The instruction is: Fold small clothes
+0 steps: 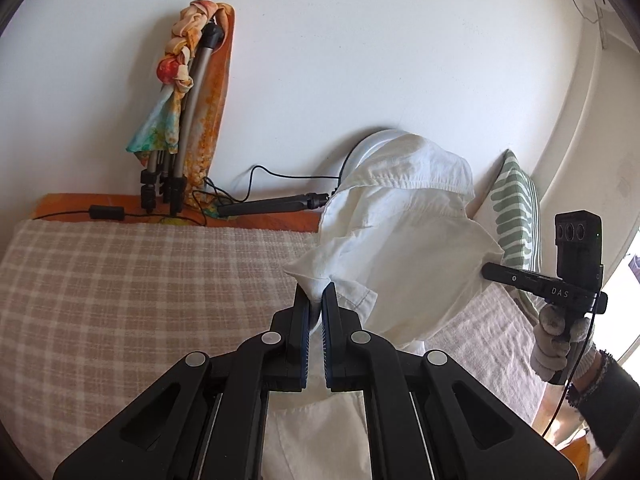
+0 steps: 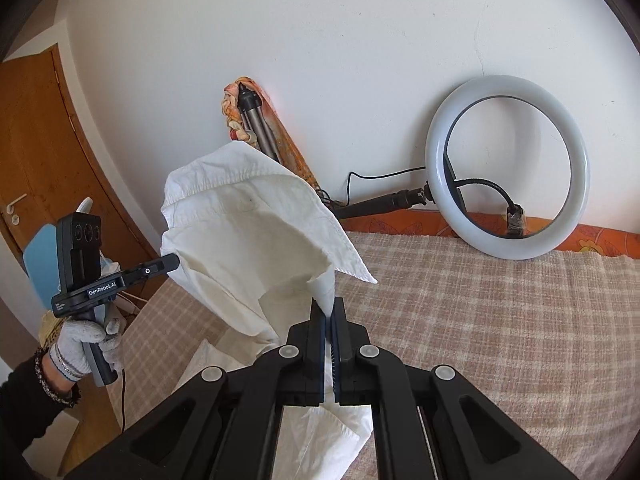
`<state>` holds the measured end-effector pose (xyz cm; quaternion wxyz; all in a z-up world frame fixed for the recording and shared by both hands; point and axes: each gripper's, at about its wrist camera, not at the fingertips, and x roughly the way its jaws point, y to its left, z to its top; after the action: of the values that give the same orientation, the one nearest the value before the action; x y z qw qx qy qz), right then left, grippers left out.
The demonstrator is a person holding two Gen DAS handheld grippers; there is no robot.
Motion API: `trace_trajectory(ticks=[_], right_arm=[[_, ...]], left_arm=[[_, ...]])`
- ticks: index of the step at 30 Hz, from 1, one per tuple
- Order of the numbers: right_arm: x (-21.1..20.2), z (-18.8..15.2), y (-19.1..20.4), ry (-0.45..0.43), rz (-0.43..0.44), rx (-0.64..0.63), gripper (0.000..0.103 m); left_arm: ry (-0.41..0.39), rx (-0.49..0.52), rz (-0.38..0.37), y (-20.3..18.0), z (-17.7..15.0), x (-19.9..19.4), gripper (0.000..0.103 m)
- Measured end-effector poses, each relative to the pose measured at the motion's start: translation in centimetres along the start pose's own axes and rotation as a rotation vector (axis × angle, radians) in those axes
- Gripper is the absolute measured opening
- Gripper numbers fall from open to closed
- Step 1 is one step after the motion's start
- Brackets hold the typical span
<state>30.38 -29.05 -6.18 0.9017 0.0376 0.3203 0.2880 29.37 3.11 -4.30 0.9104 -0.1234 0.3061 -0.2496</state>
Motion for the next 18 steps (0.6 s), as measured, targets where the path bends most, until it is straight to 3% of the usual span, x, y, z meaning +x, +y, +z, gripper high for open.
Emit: trace_trajectory(ticks=[10, 18], right_arm=[[-3.2, -8.6, 2.5, 0.033, -0.055, -0.029, 0.000], [-3.2, -14.4, 3.8, 0.089, -0.101, -0.057, 0.000]], left_arm=[[0.034, 0.009, 0.020, -0.4, -7.9, -3.4, 0.004], [0.117, 0.010, 0.027, 0.2, -13.1, -4.3, 0.004]])
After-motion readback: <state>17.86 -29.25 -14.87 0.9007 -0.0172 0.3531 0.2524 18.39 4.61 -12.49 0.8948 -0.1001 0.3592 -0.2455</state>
